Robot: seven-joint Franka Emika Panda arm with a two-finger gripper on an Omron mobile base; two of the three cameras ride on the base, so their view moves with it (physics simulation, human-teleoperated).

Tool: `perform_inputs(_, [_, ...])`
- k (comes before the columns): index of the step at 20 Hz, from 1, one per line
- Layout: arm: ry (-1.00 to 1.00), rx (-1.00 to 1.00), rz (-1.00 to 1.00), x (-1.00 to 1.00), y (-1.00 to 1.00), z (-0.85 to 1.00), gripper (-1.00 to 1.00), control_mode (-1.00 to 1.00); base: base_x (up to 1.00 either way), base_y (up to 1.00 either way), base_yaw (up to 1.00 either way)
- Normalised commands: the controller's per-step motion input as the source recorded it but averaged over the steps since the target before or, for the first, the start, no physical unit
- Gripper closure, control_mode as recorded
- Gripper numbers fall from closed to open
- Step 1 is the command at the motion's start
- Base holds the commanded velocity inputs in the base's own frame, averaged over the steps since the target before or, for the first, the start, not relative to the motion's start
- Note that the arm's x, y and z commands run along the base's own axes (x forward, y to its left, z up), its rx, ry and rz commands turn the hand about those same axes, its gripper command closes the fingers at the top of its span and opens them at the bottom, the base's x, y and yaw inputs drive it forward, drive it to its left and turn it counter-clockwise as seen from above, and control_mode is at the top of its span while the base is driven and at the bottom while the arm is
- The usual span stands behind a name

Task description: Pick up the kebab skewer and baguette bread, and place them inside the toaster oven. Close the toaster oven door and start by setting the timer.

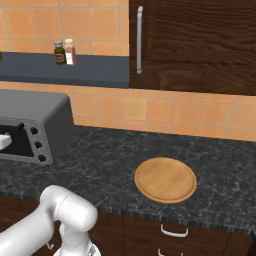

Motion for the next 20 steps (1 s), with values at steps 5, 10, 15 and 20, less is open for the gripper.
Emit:
perform_inputs(5, [-0.01, 0.00, 0.00, -0.27, -0.50, 0.02, -1.00, -1.00, 0.00, 0.00, 0.00])
perform_inputs(10, [0.00, 0.00, 0.00, -0.43, -0.71, 0.11, -1.00, -1.00, 0.00, 0.00, 0.00])
perform_inputs(15, [0.00, 0.00, 0.00, -0.04, -0.69, 0.19, -1.00, -1.00, 0.00, 0.00, 0.00])
perform_inputs(20, [0.00, 0.00, 0.00, 0.00, -0.40, 0.12, -1.00, -1.00, 0.00, 0.00, 0.00])
